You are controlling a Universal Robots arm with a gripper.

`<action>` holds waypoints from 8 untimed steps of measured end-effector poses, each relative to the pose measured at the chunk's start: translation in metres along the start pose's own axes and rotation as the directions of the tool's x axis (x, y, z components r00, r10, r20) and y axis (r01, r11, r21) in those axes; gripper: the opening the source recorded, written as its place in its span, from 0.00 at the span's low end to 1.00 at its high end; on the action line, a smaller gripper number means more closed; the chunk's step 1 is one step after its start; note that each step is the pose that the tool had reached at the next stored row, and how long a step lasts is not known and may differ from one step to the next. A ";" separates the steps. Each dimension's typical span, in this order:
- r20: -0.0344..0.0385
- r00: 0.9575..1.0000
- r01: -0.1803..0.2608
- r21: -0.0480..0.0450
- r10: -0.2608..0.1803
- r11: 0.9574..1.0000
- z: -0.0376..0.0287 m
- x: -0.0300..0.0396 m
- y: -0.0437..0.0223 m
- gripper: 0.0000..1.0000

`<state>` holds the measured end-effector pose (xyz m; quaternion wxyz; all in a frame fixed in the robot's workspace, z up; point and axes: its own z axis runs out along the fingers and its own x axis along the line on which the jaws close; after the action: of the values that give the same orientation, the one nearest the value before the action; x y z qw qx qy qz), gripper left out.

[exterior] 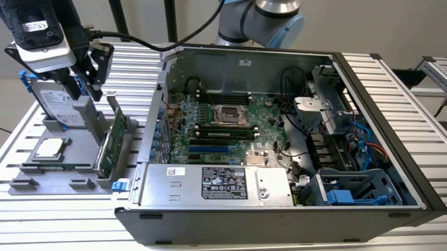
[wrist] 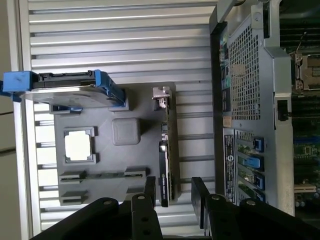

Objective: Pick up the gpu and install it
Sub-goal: 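Pick up the gpu and move the gpu toward the slot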

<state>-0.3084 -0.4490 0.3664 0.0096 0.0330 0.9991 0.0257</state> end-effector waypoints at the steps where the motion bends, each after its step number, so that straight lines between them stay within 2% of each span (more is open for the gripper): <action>1: 0.000 1.000 0.000 0.000 0.000 1.000 0.0008 0.0000 -0.0001 1.00; 8: 0.000 1.000 -0.001 0.000 0.001 1.000 0.0062 0.0001 -0.0005 1.00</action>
<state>-0.3084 -0.4492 0.3602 0.0095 0.0334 0.9991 0.0257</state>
